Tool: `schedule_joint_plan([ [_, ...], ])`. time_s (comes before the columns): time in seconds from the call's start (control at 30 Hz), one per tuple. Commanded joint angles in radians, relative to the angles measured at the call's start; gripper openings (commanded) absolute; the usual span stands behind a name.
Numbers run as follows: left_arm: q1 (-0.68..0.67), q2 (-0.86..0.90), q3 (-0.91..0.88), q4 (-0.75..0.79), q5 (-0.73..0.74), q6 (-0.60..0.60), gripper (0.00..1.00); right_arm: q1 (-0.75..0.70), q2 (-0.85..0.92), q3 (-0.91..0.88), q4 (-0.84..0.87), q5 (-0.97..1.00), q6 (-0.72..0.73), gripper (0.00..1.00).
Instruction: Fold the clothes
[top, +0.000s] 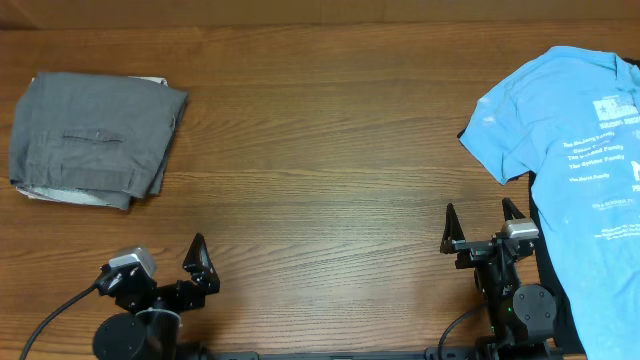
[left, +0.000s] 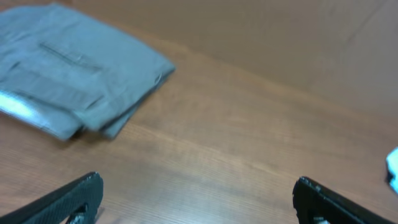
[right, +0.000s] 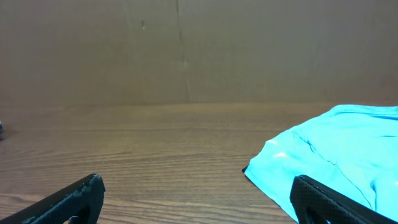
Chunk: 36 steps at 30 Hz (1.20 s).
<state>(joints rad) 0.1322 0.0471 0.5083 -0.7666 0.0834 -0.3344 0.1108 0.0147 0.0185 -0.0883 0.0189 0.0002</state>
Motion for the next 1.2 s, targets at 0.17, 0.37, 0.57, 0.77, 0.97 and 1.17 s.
schedule_joint_plan([
  [0.17,-0.003,-0.043,-0.255,0.404,0.021,-0.073,1.00,-0.004,-0.011,-0.011,0.007,0.010,0.005,1.00],
  [0.37,-0.003,-0.043,-0.419,0.719,0.018,-0.070,1.00,-0.004,-0.011,-0.011,0.007,0.009,0.005,1.00],
  [0.57,-0.003,-0.043,-0.485,0.774,-0.013,-0.061,1.00,-0.004,-0.011,-0.011,0.007,0.009,0.005,1.00],
  [0.77,-0.023,-0.043,-0.504,0.742,-0.067,0.048,1.00,-0.004,-0.011,-0.011,0.007,0.009,0.005,1.00],
  [0.97,-0.087,-0.043,-0.504,0.702,-0.110,0.252,1.00,-0.004,-0.011,-0.011,0.007,0.009,0.005,1.00],
  [1.17,-0.127,-0.043,-0.504,0.692,-0.109,0.342,1.00,-0.004,-0.011,-0.011,0.007,0.010,0.005,1.00],
])
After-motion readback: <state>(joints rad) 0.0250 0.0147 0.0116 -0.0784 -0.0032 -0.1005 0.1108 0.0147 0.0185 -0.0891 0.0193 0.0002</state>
